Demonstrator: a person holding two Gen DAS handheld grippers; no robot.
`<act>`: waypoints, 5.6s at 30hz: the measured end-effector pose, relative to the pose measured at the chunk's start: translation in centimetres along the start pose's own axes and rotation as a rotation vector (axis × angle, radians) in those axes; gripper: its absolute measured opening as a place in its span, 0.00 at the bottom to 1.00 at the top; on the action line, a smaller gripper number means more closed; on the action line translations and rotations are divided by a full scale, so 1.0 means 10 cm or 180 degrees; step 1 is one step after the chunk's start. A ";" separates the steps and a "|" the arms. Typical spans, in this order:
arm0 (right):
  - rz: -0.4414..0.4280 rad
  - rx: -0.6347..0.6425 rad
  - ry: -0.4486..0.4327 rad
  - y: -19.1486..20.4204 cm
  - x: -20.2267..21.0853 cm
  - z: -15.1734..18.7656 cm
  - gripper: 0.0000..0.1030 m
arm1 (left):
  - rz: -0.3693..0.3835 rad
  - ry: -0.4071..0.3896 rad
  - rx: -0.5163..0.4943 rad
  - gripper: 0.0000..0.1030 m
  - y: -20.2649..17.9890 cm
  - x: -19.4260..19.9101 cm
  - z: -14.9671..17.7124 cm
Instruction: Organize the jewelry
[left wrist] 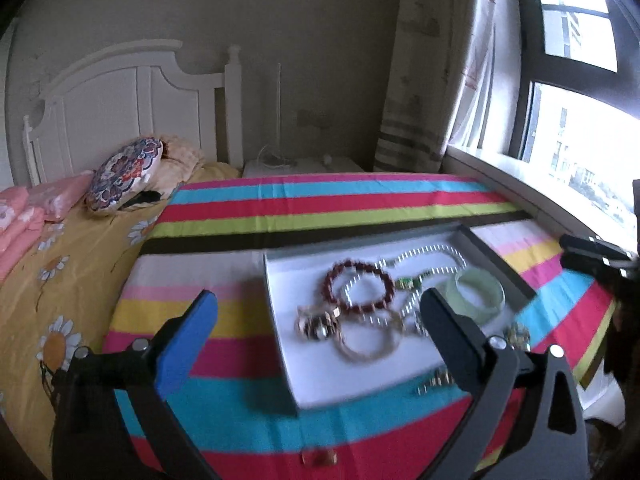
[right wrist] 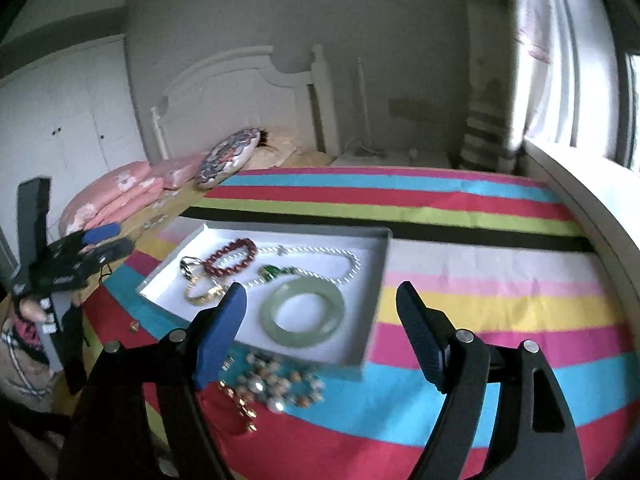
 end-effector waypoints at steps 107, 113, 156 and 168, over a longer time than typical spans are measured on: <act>0.0094 0.0493 -0.0103 0.40 0.09 0.39 0.10 | 0.0641 0.0152 -0.0690 0.04 -0.75 0.16 0.68; 0.0101 0.0435 -0.0197 0.35 0.19 0.32 0.10 | 0.0662 0.0081 -0.0678 0.03 -0.75 0.24 0.62; 0.0093 0.0533 -0.0307 0.51 0.28 0.21 0.10 | 0.0545 0.0303 -0.0934 0.06 -0.55 0.13 0.88; 0.0080 0.0547 -0.0368 0.54 0.34 0.15 0.10 | 0.0566 0.0089 -0.1124 0.06 -0.73 0.32 0.54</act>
Point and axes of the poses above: each gripper's, at about its wrist camera, not at the fingertips, and x roughly against the way its jaws point, y to its left, z to its underside, the point moved 6 cm from there along -x, roughly the way its jaws point, and after that the axes turned 1 degree about -y, right-handed, at the moved point
